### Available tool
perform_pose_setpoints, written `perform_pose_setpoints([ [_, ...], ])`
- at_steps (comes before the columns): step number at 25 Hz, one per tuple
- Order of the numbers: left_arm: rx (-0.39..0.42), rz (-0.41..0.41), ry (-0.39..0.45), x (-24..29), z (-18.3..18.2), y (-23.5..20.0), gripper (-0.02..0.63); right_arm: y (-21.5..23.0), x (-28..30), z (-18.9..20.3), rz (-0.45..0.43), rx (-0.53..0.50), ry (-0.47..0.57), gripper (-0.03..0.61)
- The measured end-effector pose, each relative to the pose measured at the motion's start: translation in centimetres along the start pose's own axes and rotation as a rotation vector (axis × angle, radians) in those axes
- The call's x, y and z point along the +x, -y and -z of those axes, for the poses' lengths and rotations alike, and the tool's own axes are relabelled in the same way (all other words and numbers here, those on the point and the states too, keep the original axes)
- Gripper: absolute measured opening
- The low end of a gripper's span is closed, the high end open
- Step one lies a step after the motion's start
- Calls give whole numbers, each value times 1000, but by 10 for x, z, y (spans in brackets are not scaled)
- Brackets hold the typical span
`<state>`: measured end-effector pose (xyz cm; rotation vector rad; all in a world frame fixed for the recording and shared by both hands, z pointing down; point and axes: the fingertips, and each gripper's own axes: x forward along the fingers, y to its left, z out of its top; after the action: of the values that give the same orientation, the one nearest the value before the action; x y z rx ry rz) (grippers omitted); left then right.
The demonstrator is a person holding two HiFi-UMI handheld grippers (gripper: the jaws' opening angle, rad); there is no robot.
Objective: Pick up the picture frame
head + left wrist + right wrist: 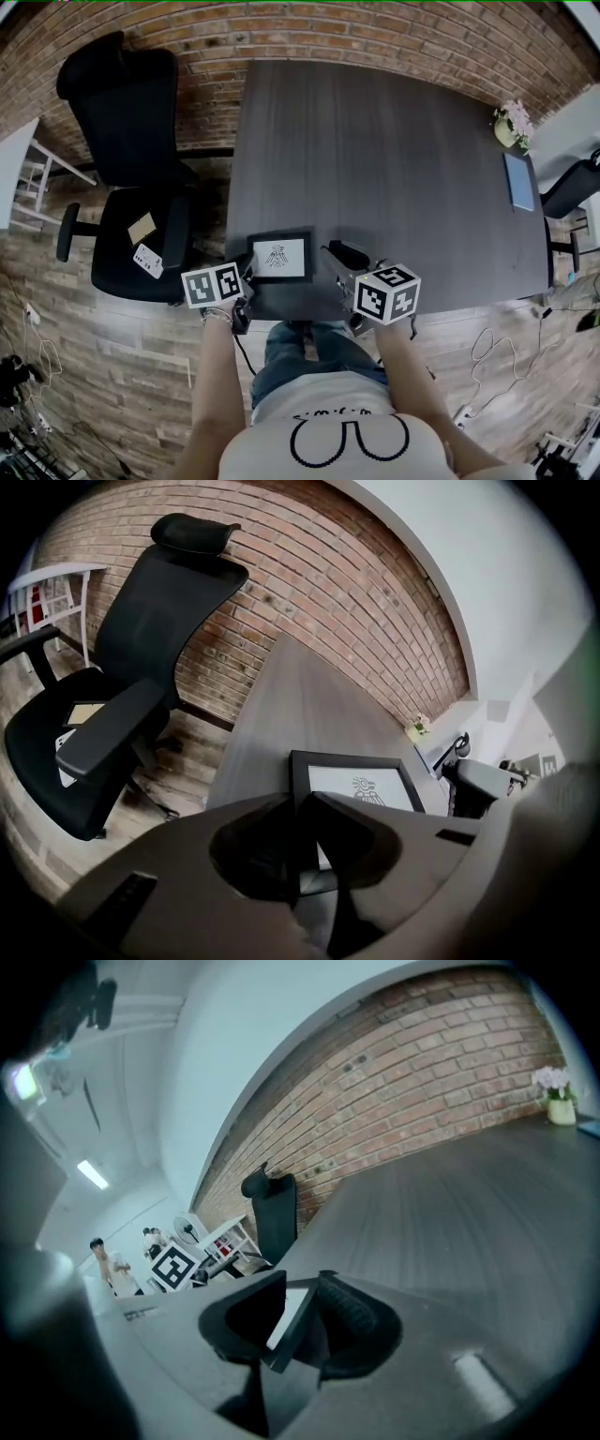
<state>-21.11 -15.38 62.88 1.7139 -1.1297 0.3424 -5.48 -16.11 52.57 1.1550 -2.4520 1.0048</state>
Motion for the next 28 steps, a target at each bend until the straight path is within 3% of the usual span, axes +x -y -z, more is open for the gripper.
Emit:
perform_pose_setpoints([
  [5,-10,11,-10,1,-4,1,67,-3,17,22,-68,176,-102,163],
  [11,-23,21,-19,3,-7,1,67,0,41,44,-91,385,-186,170],
  [19,-38,36,-28,4,-9,1,69,-11,69,52,-168,514,-242,166],
  [24,-37,38,-29,3,-9,-1,69,-20,78,54,-208,542,-270,141],
  [25,-38,38,-28,3,-9,-2,69,-20,79,55,-206,540,-273,116],
  [26,-39,39,-27,3,-9,-2,69,-20,79,55,-204,541,-272,53],
  [28,-42,39,-26,3,-10,-2,69,-22,79,53,-215,563,-263,38],
])
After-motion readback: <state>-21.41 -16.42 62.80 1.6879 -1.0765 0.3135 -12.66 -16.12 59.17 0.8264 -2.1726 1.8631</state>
